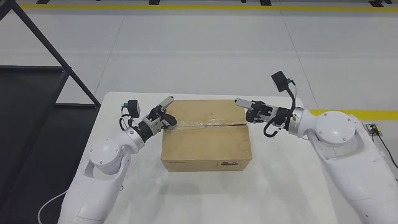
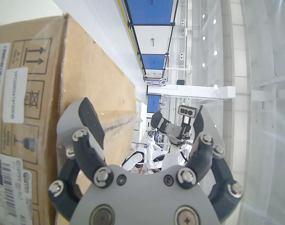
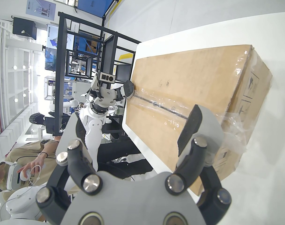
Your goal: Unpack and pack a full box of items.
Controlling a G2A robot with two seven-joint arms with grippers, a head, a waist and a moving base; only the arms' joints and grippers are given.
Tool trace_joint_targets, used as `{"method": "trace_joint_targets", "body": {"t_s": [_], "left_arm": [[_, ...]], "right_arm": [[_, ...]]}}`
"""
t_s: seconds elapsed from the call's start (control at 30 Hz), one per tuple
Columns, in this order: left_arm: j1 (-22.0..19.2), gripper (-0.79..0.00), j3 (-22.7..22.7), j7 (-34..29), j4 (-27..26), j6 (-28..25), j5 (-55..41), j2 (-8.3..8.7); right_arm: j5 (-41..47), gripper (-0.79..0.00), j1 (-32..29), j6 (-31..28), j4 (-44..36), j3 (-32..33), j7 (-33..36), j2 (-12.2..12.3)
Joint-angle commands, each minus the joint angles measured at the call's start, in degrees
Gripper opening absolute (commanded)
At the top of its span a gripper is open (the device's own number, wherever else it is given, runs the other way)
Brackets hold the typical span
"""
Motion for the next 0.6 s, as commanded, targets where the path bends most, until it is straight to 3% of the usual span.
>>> {"method": "trace_joint_targets", "body": {"t_s": [0.0,0.03,0.23,0.57], "left_arm": [[-0.1,0.0,0.1,0.0,0.1,0.0,-0.1,-0.02],[-0.2,0.0,0.1,0.0,0.1,-0.1,-0.1,-0.03],[-0.2,0.0,0.3,-0.2,0.1,-0.1,0.3,-0.03],[0.0,0.0,0.2,-0.5,0.0,-0.2,0.1,0.0]], "right_arm": [[0.9,-0.6,-0.5,-0.4,-0.1,-0.3,0.1,-0.1],[0.7,-0.779,-0.2,-0.4,0.1,-1.0,0.3,-0.2],[3.6,-0.785,7.2,1.5,5.4,-8.8,1.6,-2.8],[6.8,-0.785,19.9,3.4,19.6,-24.4,1.5,-9.8]]}}
